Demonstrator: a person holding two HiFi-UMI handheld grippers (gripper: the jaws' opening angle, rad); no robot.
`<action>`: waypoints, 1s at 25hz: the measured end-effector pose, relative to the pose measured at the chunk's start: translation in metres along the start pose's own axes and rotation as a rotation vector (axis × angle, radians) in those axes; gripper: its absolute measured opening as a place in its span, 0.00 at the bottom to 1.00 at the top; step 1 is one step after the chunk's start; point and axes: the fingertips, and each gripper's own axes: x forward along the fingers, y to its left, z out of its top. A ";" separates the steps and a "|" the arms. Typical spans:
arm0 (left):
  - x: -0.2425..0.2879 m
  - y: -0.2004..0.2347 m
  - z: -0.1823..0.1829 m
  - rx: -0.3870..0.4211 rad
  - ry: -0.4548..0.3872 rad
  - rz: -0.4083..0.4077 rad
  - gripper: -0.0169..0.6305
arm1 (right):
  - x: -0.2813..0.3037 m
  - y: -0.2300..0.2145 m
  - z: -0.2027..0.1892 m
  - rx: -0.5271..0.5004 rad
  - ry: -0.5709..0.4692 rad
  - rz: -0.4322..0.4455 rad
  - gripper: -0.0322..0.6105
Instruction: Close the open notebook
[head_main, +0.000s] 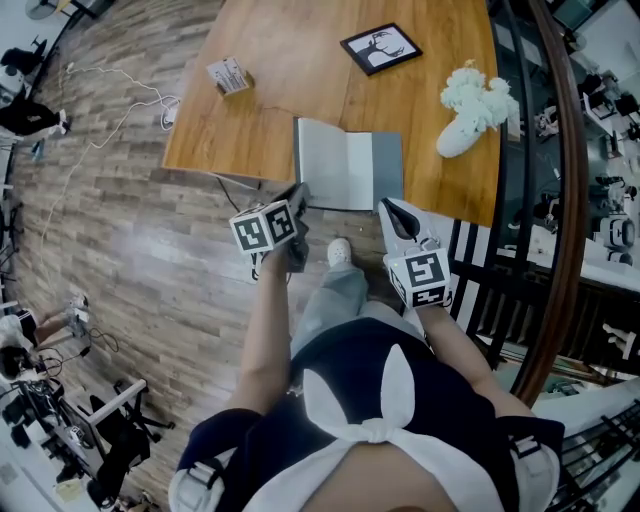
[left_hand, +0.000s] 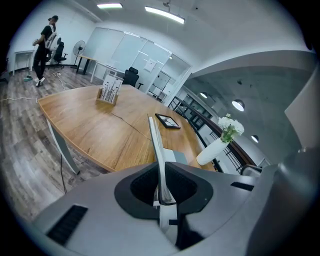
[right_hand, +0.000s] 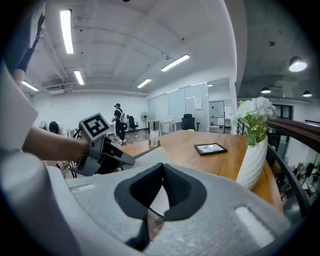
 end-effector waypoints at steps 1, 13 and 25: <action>0.000 0.000 0.001 0.002 0.000 0.003 0.11 | 0.000 0.000 -0.001 0.001 0.001 -0.001 0.05; 0.000 -0.014 0.005 0.082 0.015 0.040 0.12 | -0.006 0.000 -0.007 0.009 0.005 -0.018 0.05; 0.005 -0.031 0.001 0.211 0.062 0.080 0.12 | -0.007 -0.004 -0.015 0.015 0.020 -0.021 0.05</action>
